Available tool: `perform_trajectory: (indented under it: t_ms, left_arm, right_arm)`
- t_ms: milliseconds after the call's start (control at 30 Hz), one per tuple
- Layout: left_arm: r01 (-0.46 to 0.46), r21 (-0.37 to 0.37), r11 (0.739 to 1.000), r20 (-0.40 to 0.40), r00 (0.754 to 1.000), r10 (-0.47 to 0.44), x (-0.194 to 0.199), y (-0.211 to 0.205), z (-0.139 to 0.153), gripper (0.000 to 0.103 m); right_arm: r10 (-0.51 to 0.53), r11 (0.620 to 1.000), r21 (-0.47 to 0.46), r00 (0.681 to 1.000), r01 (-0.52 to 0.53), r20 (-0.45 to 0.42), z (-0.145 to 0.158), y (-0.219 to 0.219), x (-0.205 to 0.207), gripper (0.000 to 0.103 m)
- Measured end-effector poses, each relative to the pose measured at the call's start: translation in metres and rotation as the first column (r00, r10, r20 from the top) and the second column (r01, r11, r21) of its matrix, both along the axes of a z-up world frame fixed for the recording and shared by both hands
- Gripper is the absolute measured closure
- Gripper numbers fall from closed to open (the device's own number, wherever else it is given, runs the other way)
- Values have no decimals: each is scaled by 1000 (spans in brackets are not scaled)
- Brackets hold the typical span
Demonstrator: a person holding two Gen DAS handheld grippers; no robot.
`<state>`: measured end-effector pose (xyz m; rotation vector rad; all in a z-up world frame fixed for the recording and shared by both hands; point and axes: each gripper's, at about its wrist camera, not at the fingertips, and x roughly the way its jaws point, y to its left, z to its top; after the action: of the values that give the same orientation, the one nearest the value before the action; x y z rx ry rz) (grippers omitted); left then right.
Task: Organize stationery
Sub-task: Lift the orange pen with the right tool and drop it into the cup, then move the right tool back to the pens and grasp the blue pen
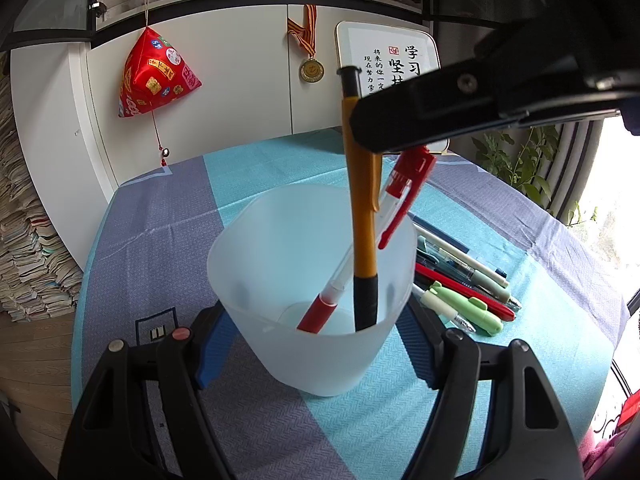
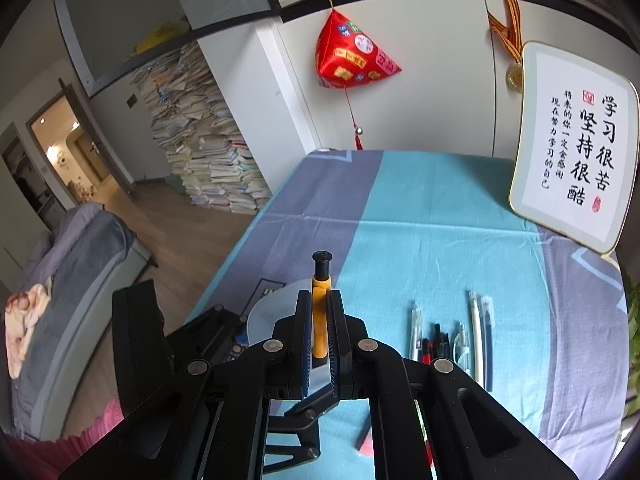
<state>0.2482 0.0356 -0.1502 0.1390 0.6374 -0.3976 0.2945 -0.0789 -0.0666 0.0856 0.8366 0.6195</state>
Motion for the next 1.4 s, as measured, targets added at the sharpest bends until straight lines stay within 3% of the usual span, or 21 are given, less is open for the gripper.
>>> perform_trajectory:
  t_ms: [400,633,767,867,1000,1400]
  left_arm:
    - [0,0,1000,0,1000,0,0,0,0,30]
    - [0,1,1000,1,1000,0,0,0,1,30]
    - [2,7,1000,5,1000,-2,0,-1,1,30]
    - [3,8,1000,8,1000,-3,-1,0,2,30]
    - [3,8,1000,7,1000,-3,-2,0,1,30]
    - [5,8,1000,9,1000,-6,-1,2,1,30]
  right_arm:
    - [4,1000,-9,1000,-4,-1,2,-3,-8,95]
    - [-78,996,-23,992,81,98,27,-37,-24,95]
    - [-167,980,-108,986,165,-7,-12,-62,-9,95]
    - [-273,949,-188,957,251,-101,-51,-83,16,95]
    - [-322,932,-222,935,287,-145,-81,-100,38,95]
    - [-264,939,-262,954,221,-141,-96,-81,71,95]
